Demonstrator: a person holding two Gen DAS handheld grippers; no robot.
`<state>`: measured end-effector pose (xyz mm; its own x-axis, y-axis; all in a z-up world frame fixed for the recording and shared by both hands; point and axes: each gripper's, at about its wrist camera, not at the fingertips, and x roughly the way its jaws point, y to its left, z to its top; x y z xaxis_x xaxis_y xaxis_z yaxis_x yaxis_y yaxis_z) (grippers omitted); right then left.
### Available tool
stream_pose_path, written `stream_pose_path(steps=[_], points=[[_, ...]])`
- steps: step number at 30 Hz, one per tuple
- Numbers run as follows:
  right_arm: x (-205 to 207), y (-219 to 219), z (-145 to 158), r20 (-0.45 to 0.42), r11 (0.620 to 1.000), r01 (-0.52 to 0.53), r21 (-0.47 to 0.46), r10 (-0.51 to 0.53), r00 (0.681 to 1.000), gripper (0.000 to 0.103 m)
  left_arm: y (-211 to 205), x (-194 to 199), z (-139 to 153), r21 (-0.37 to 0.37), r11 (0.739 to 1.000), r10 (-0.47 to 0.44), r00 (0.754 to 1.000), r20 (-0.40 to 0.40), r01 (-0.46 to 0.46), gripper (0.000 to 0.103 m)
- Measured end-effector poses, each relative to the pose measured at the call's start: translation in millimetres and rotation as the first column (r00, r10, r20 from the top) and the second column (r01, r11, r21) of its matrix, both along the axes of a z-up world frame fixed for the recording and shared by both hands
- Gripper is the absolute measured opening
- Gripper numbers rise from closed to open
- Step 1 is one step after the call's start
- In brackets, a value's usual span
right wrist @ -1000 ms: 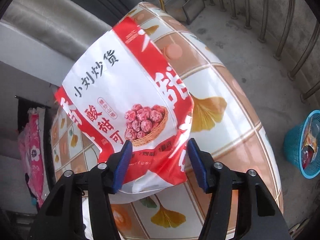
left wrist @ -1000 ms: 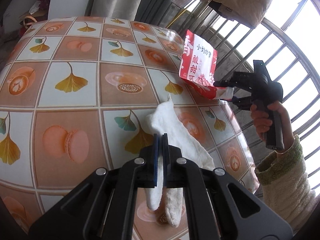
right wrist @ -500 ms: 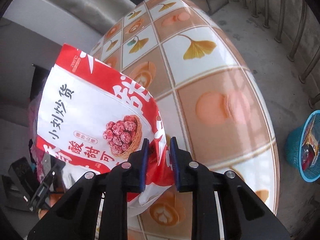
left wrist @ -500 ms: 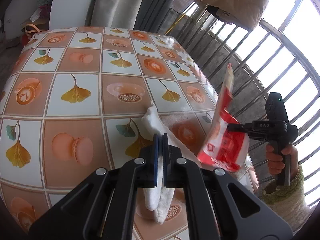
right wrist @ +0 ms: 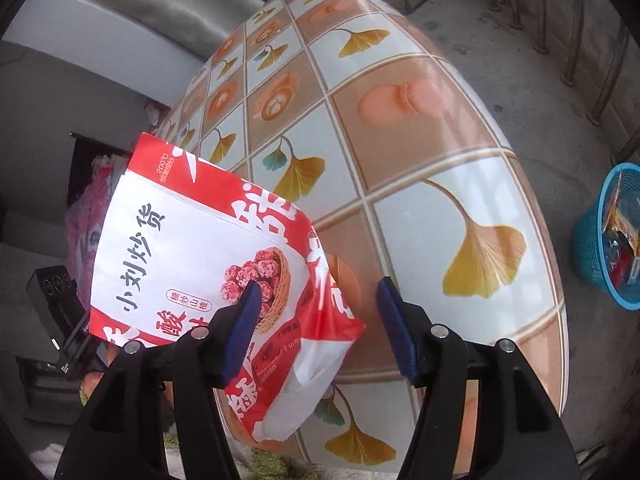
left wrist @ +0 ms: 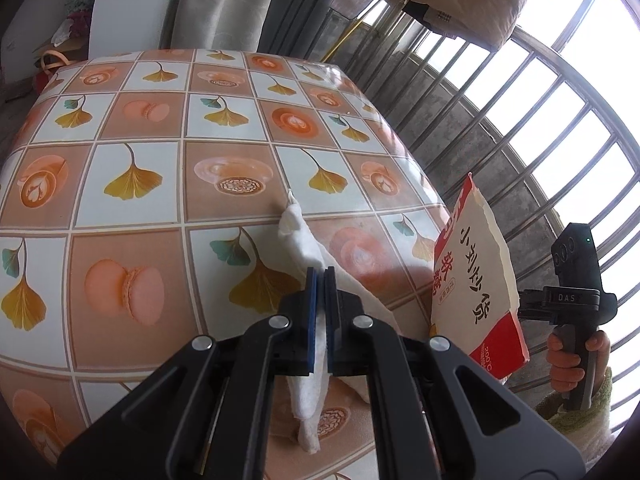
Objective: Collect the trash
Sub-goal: 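Grasp the red-white snack bag with the right tool and lift it, then carry the glove and snack bag to the blue wastebasket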
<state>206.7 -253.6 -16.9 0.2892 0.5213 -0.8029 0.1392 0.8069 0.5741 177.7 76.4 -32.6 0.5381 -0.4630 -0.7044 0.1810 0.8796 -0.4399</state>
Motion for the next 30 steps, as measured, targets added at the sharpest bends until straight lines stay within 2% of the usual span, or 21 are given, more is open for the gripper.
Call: stream_pose_path(steps=[6, 10, 15, 21, 24, 26, 30], points=[[-34.9, -23.5, -5.8, -0.033, 0.983, 0.127, 0.136, -0.124, 0.992, 0.065, -0.7, -1.0, -2.2, -0.006, 1.0, -0.005, 1.0, -0.005, 0.005, 0.002], [-58.7, -17.3, -17.8, -0.061, 0.959, 0.155, 0.238, -0.145, 0.988, 0.065, -3.0, -1.2, -2.4, -0.015, 1.0, -0.015, 1.0, -0.007, 0.015, 0.002], [-69.6, 0.4, -24.4, -0.091, 0.923, 0.175, 0.344, -0.152, 0.984, 0.065, -6.8, -1.3, -2.6, -0.013, 1.0, -0.026, 1.0, -0.006, 0.026, 0.002], [-69.5, 9.2, -31.3, -0.096, 0.903, 0.21, 0.375, -0.187, 0.978, 0.065, -8.6, -3.4, -0.2, -0.011, 0.999, -0.031, 1.0, 0.001, 0.031, 0.002], [-66.7, 8.7, -35.9, -0.104, 0.886, 0.234, 0.4, -0.21, 0.972, 0.05, -8.1, -3.9, 1.0, -0.009, 0.999, -0.03, 1.0, 0.004, 0.03, 0.002], [-66.1, 6.3, -39.1, -0.105, 0.879, 0.243, 0.41, -0.219, 0.97, 0.036, -7.7, -4.6, 2.6, -0.007, 1.0, -0.03, 1.0, 0.008, 0.03, 0.002], [-66.3, 2.6, -40.1, -0.094, 0.869, 0.25, 0.426, -0.232, 0.968, 0.029, -8.0, -4.8, 4.4, -0.003, 0.999, -0.031, 0.999, 0.013, 0.031, 0.002]])
